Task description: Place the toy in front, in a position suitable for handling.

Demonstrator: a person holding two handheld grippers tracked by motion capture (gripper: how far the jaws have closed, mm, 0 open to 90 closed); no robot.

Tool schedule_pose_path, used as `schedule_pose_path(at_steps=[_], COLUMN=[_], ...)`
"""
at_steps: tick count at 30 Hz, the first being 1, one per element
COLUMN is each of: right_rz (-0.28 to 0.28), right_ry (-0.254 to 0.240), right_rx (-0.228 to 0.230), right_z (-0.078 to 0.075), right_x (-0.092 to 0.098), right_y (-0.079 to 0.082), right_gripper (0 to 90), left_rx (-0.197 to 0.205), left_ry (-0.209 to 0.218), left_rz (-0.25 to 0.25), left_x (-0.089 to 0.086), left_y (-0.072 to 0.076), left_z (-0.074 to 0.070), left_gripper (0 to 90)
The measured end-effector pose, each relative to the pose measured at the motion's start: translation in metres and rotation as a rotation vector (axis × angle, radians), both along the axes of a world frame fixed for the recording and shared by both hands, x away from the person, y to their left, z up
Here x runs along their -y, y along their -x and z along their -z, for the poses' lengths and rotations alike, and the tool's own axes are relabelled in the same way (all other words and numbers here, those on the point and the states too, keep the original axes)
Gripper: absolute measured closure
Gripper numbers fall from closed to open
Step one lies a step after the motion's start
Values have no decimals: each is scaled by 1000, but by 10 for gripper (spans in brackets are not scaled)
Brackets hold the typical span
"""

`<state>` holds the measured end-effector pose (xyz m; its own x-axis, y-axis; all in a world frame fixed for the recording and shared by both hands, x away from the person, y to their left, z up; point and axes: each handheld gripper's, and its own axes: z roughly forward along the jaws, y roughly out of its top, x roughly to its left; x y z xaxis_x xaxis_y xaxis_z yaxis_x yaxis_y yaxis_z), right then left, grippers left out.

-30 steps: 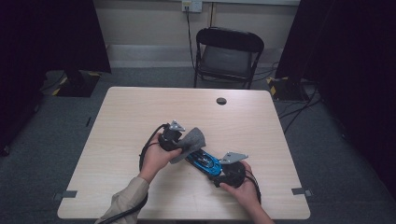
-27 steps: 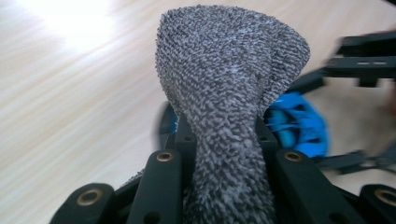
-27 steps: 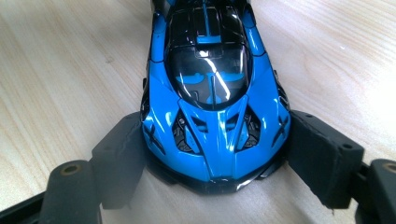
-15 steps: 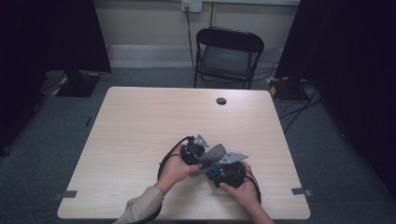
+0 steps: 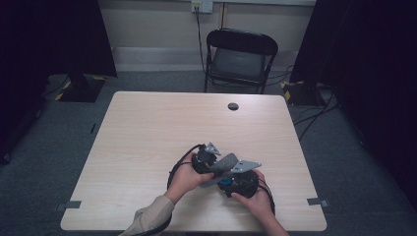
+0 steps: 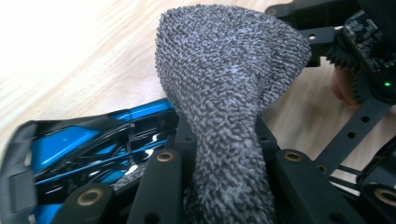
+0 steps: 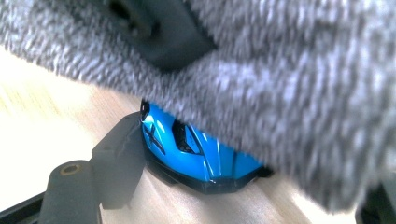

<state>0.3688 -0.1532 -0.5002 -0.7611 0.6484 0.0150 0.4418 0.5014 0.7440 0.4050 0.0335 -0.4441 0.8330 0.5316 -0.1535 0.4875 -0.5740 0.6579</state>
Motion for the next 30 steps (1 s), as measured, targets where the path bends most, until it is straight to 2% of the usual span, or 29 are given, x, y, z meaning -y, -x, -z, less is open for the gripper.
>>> schedule_pose_path(at_steps=[3,4,16,23,24,30], right_rz=[0,0,1,0,0,0], right_ry=[0,0,0,-1,-1,-1], right_rx=[0,0,0,0,0,0], right_z=[0,0,0,0,0,0], right_x=[0,0,0,0,0,0], right_y=[0,0,0,0,0,0], right_gripper=[238,238,239,239,239,238], left_rx=[3,15,7,14,12,5], left_ry=[0,-10,-17,-38,-35,-23], left_rz=[-4,-18,-95,-126,-143,-173], left_x=[-3,-6,-29,-41,-45,-54], left_y=[-2,-5,-19,-23,-25,-29], left_z=[-2,-4,-5,-6,-5,-3], left_gripper=[721,722,722,722,722,722])
